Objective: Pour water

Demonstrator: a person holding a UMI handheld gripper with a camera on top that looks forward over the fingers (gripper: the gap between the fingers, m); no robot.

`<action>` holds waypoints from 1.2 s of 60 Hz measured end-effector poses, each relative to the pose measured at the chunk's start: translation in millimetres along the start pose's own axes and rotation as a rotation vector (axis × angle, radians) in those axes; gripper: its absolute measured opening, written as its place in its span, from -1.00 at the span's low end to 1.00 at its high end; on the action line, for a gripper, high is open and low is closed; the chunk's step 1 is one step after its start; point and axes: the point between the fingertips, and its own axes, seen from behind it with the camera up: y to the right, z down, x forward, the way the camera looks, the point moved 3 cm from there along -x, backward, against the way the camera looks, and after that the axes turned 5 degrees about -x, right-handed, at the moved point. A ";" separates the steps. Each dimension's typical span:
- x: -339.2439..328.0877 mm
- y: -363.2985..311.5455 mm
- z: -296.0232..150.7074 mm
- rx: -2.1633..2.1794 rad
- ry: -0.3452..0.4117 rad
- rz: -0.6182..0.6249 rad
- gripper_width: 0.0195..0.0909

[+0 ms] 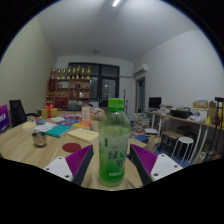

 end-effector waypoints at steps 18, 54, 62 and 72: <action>37.2 1.9 7.1 0.059 -0.006 0.025 -0.08; 71.3 -82.9 -91.2 -0.638 0.040 0.056 -0.49; 99.5 -136.3 -112.8 -1.196 0.073 0.094 -0.50; 119.3 -192.2 -109.5 -1.752 0.130 0.063 -0.49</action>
